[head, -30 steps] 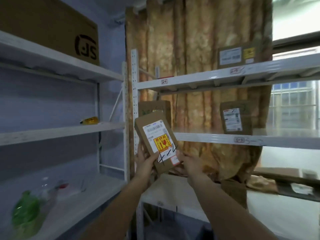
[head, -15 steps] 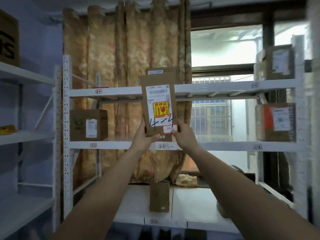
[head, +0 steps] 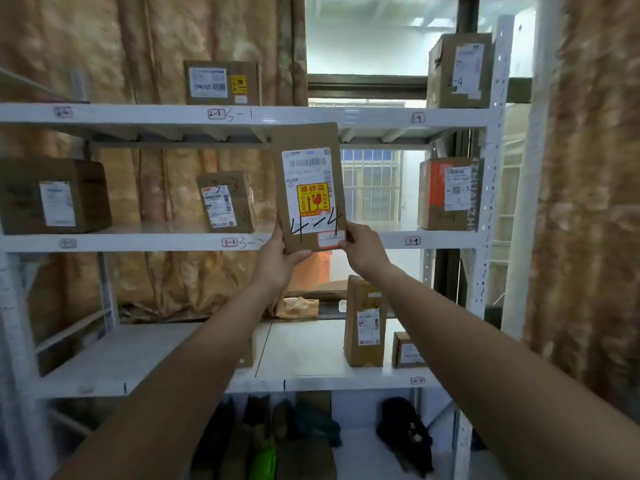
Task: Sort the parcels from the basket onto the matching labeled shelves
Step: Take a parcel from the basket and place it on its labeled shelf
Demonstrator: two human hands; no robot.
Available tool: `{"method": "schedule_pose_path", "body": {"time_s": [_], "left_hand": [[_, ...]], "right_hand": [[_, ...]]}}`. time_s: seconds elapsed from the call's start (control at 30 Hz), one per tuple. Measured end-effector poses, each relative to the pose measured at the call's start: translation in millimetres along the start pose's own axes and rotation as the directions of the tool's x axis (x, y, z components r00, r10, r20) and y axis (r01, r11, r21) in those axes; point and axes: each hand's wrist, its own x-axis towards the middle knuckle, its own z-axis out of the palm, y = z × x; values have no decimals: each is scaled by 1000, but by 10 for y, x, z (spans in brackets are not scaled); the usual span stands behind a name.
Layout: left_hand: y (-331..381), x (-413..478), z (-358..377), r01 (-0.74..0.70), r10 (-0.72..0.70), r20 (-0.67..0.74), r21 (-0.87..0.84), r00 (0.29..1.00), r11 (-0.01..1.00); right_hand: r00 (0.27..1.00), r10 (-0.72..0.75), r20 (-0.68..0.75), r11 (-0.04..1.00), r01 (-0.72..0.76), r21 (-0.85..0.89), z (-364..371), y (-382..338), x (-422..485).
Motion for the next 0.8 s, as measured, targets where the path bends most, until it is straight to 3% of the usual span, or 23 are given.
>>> {"method": "schedule_pose_path", "body": {"time_s": [0.3, 0.53, 0.7, 0.8], "left_hand": [[-1313, -35, 658, 183, -193, 261, 62, 946, 981], [-2708, 25, 1144, 329, -331, 281, 55, 901, 943], [-3401, 116, 1592, 373, -372, 246, 41, 895, 927], [-3808, 168, 1885, 407, -414, 239, 81, 878, 910]], "right_hand": [[967, 242, 75, 968, -246, 50, 908, 1434, -50], [910, 411, 56, 911, -412, 16, 1845, 2389, 13], [879, 476, 25, 864, -461, -203, 2260, 2997, 168], [833, 553, 15, 823, -544, -163, 2497, 3373, 249]]}}
